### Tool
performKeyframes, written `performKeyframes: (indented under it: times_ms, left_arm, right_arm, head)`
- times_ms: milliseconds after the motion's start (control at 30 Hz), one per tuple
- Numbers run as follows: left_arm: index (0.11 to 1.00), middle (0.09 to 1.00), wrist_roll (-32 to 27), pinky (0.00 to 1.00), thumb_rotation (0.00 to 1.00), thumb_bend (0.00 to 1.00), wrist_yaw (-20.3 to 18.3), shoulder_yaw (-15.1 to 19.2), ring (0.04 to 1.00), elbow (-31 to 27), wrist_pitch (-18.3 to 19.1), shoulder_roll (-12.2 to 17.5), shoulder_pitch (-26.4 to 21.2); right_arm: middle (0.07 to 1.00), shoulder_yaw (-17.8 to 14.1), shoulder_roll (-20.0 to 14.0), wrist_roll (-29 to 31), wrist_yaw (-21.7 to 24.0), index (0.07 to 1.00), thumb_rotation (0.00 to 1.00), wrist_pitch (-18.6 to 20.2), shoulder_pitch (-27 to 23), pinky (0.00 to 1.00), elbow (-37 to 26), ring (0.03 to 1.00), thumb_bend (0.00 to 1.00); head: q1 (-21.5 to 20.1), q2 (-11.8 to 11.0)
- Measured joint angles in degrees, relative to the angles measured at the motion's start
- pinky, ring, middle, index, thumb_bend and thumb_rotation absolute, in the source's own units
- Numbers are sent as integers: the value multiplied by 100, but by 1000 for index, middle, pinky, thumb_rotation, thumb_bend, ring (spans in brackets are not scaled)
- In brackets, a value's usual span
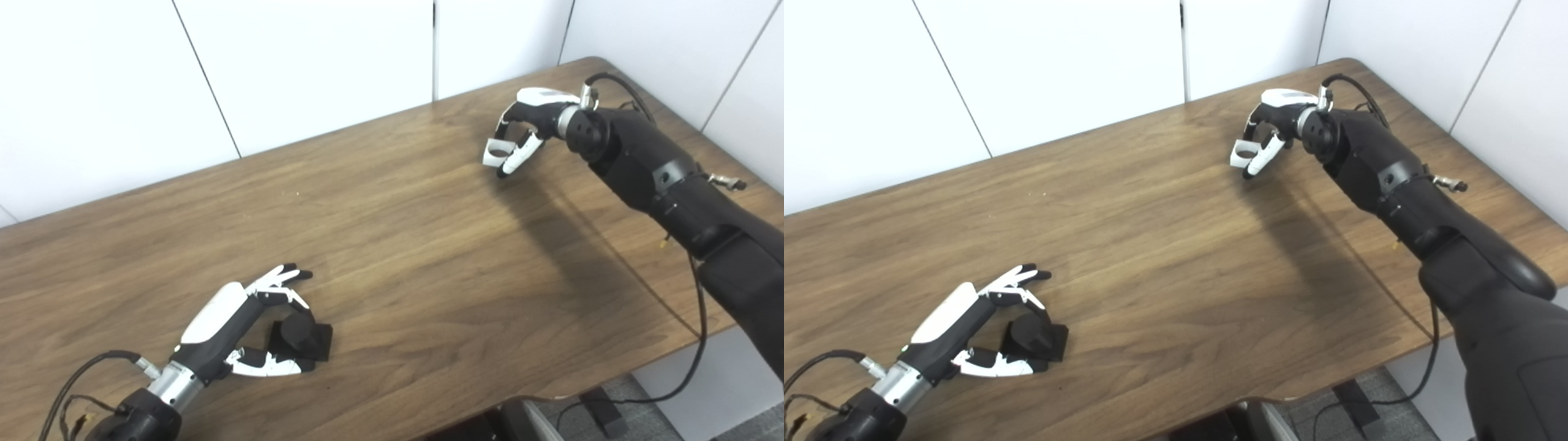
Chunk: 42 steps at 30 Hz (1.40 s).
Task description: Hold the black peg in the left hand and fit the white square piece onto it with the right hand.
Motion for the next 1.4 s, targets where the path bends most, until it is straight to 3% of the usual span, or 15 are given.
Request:
performKeyframes:
  times_ms: [200, 467, 700, 900, 1067, 1267, 1400]
  left_arm:
    - [491, 902, 0, 936, 58, 522, 0, -1, 971, -4, 0, 0, 2]
    - [491, 906, 0, 942, 59, 522, 0, -2, 976, -3, 3, 0, 4]
    - [491, 906, 0, 939, 59, 522, 0, -1, 976, -2, 3, 0, 4]
    - [491, 904, 0, 934, 59, 522, 0, 1, 974, 0, 2, 2, 3]
    - [491, 905, -1, 938, 60, 523, 1, 4, 981, -1, 5, 1, 3]
    - [492, 918, 0, 956, 65, 523, 1, -4, 991, 0, 41, -26, 1]
    - [492, 924, 6, 966, 69, 523, 3, -23, 996, 1, 88, -48, -8]
  right_arm:
    - [874, 4, -8, -59, 9, 491, 155, 64, 3, 835, -32, 902, 527]
    - [858, 7, -19, -44, 110, 482, 135, 48, 1, 901, -52, 923, 523]
    - [835, -1, -20, -43, 77, 481, 131, -13, 11, 863, -53, 892, 524]
    - [806, -96, -17, -32, -187, 479, 131, -299, 99, 850, -52, 871, 524]
    - [812, -167, -21, -42, -458, 479, 131, -497, 216, 952, -91, 921, 524]
    - [816, -285, -48, -39, -717, 481, 131, -831, 358, 950, -117, 908, 523]
    - [811, -301, -82, -39, -801, 481, 129, -1049, 384, 915, -83, 899, 523]
  head:
    - [9, 27]
    - [26, 62]
    - [44, 88]
    - [140, 123]
    - [510, 229]
    - [1239, 378]
    - [1976, 492]
